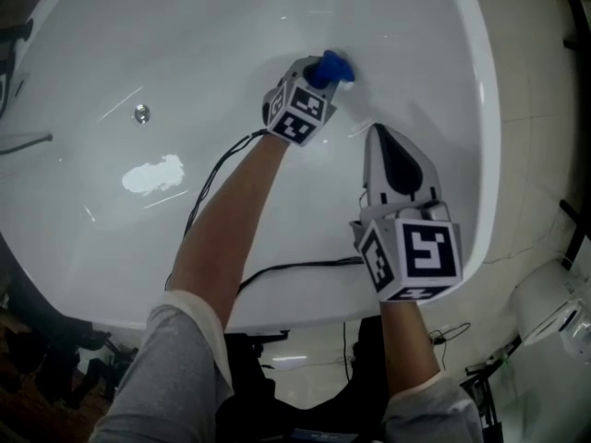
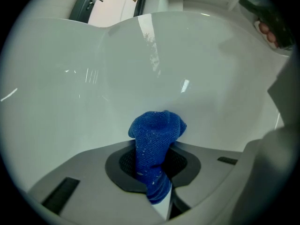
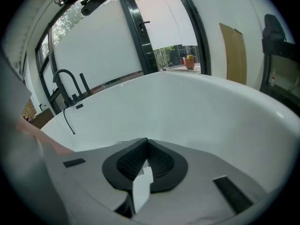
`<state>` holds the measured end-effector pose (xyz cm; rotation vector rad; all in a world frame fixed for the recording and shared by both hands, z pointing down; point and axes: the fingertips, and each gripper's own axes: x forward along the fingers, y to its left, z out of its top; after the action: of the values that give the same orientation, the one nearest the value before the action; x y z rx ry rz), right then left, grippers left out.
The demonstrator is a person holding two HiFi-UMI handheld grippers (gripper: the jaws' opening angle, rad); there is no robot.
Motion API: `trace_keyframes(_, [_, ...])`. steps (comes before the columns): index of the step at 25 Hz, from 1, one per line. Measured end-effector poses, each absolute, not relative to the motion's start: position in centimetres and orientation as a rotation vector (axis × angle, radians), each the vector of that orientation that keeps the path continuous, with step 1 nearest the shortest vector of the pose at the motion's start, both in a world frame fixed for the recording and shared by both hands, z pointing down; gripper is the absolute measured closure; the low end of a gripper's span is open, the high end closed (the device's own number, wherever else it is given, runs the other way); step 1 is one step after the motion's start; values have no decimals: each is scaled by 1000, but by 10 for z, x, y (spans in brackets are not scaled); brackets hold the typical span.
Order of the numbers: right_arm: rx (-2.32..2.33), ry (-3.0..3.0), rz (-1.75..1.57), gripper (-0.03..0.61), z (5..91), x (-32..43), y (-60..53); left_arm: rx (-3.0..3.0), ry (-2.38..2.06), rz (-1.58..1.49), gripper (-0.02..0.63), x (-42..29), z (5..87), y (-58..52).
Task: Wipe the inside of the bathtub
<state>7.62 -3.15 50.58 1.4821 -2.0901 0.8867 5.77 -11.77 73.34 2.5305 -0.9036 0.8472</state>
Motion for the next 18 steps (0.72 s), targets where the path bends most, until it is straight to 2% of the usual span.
trace_keyframes(5, [1481, -2096, 881, 572, 494, 75, -31, 2513, -918, 808, 545, 60, 721, -118])
trace_keyframes(13, [1483, -2078, 894, 572, 477, 84, -27, 2584, -728, 806, 545, 106, 691, -26])
trace_keyframes(18, [1489, -2081, 882, 572, 460, 86, -24, 2629, -733, 790, 543, 108, 671, -37])
